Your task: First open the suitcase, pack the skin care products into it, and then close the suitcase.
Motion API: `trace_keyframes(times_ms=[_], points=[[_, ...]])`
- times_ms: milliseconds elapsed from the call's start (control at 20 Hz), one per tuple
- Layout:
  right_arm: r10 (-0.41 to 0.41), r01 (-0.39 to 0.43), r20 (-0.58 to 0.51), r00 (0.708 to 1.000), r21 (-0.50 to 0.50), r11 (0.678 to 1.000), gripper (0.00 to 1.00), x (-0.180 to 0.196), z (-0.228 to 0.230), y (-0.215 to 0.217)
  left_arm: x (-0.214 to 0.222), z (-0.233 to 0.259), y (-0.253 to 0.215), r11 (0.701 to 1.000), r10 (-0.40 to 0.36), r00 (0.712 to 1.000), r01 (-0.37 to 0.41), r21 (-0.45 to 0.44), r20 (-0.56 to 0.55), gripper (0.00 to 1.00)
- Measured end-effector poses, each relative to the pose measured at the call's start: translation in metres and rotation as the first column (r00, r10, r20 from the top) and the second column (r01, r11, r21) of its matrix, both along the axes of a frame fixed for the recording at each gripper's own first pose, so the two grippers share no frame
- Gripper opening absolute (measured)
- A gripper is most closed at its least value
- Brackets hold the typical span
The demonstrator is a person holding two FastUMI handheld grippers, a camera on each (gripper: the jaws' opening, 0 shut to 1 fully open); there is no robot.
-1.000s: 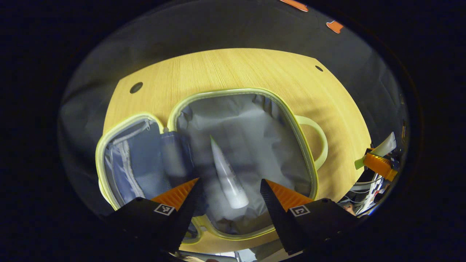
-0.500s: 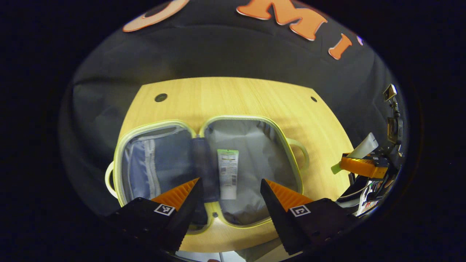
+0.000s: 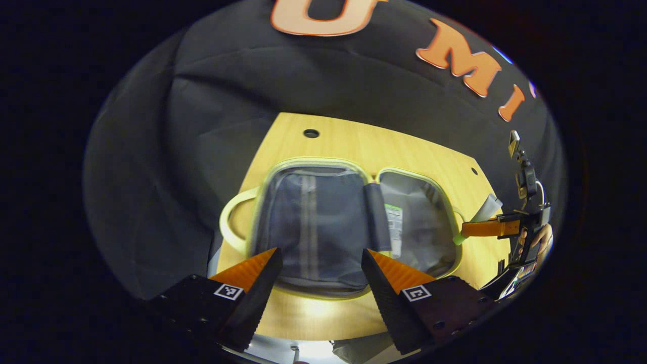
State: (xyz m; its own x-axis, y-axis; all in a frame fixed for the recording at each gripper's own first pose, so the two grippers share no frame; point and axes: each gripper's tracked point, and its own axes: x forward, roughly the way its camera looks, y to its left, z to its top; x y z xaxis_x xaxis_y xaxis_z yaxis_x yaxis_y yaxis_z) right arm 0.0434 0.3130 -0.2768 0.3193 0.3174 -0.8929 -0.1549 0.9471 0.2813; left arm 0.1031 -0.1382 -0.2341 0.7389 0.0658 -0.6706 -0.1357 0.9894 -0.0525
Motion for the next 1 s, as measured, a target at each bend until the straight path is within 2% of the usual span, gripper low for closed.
trace_keyframes(times_ms=[50, 150, 250, 350, 450, 500, 600, 800, 1000], points=[[-0.008, 0.007, -0.016, 1.0, -0.014, 1.0, 0.31, 0.002, -0.009, 0.0, -0.011, 0.007, 0.019, 1.0, 0.026, 1.0, -0.026, -0.004, -0.002, 0.98], [-0.022, 0.021, -0.035, 0.999, -0.024, 1.0, 0.31, 0.002, -0.017, 0.004, -0.025, 0.013, 0.041, 0.998, 0.067, 0.998, -0.067, -0.009, -0.007, 0.98], [-0.038, 0.037, -0.033, 0.999, -0.016, 0.999, 0.36, 0.005, -0.016, 0.007, -0.038, 0.015, 0.057, 0.996, 0.091, 0.996, -0.091, -0.022, -0.01, 0.98], [-0.051, 0.051, -0.016, 0.999, -0.002, 0.999, 0.62, 0.007, -0.011, 0.011, -0.038, 0.006, 0.064, 0.993, 0.111, 0.994, -0.111, -0.031, -0.012, 0.98], [-0.061, 0.061, 0.01, 0.998, -0.006, 0.998, 0.75, 0.01, -0.005, 0.009, -0.036, 0.001, 0.072, 0.991, 0.124, 0.992, -0.124, -0.051, -0.003, 0.98], [-0.063, 0.063, 0.021, 0.998, -0.006, 0.998, 0.86, 0.01, -0.003, 0.01, -0.035, 0.0, 0.076, 0.99, 0.129, 0.992, -0.129, -0.062, -0.002, 0.98], [-0.066, 0.065, 0.038, 0.997, 0.01, 0.998, 0.95, 0.01, 0.003, 0.013, -0.031, -0.006, 0.087, 0.987, 0.139, 0.99, -0.139, -0.075, 0.0, 0.98], [-0.086, 0.084, 0.058, 0.995, 0.027, 0.996, 0.95, 0.009, 0.014, 0.019, -0.013, -0.018, 0.125, 0.974, 0.188, 0.982, -0.184, -0.133, 0.019, 0.98], [-0.088, 0.085, 0.064, 0.994, 0.05, 0.995, 0.96, 0.007, 0.024, 0.021, 0.017, -0.032, 0.157, 0.942, 0.229, 0.972, -0.209, -0.261, 0.048, 0.98]])
